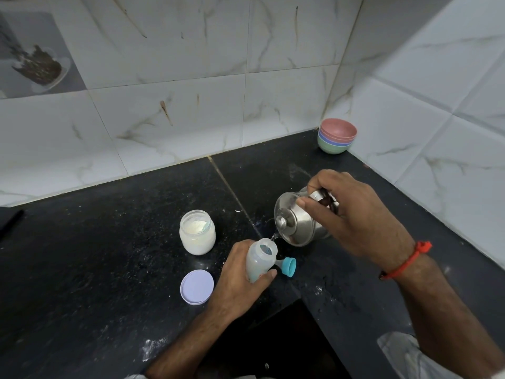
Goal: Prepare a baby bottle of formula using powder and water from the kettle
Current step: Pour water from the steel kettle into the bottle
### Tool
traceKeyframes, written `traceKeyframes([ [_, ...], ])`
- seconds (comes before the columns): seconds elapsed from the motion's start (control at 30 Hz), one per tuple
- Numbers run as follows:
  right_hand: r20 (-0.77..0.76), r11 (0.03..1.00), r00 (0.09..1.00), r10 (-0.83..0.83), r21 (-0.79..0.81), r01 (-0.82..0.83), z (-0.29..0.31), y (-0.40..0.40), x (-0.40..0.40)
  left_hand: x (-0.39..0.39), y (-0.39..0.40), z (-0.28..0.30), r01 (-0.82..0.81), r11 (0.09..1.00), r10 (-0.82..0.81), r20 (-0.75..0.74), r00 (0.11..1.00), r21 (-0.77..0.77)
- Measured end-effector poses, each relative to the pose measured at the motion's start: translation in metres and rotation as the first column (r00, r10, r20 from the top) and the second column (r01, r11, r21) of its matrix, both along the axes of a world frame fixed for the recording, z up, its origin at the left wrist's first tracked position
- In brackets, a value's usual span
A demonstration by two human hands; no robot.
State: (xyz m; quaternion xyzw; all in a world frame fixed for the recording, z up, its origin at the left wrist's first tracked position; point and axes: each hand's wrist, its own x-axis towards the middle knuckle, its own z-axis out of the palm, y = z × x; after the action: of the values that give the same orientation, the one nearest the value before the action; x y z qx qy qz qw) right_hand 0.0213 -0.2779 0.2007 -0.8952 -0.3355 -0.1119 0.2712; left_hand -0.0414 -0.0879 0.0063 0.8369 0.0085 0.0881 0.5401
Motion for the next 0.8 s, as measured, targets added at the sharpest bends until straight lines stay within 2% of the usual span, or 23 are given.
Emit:
traceKeyframes([
  [0.8, 0.051, 1.0, 0.999, 0.015, -0.01, -0.015, 0.0055, 0.0031, 0.0, 0.0002, 0.0, -0.0014, 0.007, 1.0, -0.007, -0.022, 1.0, -0.003],
])
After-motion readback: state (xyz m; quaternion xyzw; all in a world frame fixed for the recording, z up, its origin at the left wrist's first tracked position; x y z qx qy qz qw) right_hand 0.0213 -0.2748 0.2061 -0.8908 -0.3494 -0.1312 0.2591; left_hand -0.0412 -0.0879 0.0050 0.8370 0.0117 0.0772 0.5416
